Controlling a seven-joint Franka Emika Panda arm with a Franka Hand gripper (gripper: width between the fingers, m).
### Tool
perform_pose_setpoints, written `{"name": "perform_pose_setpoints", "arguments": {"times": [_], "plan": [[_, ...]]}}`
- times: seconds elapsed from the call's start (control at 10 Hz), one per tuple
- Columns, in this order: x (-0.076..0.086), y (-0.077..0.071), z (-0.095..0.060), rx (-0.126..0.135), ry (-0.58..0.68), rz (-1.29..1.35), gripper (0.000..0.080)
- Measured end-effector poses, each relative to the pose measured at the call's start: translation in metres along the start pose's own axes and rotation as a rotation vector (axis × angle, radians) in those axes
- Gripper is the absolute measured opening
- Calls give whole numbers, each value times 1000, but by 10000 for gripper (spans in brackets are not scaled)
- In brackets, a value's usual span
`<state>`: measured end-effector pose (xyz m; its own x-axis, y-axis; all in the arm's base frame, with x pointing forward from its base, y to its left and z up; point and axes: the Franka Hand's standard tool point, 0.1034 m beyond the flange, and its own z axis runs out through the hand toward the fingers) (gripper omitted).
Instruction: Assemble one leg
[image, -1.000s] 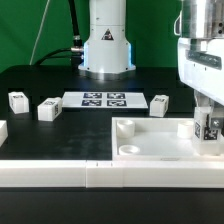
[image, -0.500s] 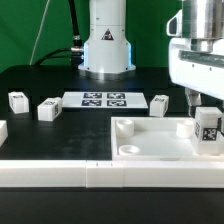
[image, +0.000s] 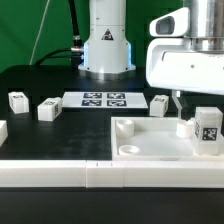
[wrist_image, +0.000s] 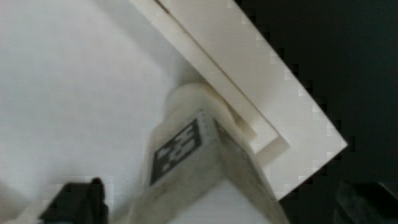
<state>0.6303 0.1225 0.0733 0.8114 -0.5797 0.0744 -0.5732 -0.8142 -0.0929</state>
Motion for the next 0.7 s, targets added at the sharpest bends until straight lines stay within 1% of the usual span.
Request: {"name": "perform_pose_setpoints", "arguments": {"times": [0.2,0.3,0.4,0.5,0.6,0.7], "plan": [[3,3,0,-2,1,-191,649],[4,4,0,-5,3,-239,649],[5,4,0,-10,6,-327,649],[5,5,0,-11,7,-358,528],[5,5,0,-11,7,-350,528],[5,5,0,-10,8,-350,389]]}}
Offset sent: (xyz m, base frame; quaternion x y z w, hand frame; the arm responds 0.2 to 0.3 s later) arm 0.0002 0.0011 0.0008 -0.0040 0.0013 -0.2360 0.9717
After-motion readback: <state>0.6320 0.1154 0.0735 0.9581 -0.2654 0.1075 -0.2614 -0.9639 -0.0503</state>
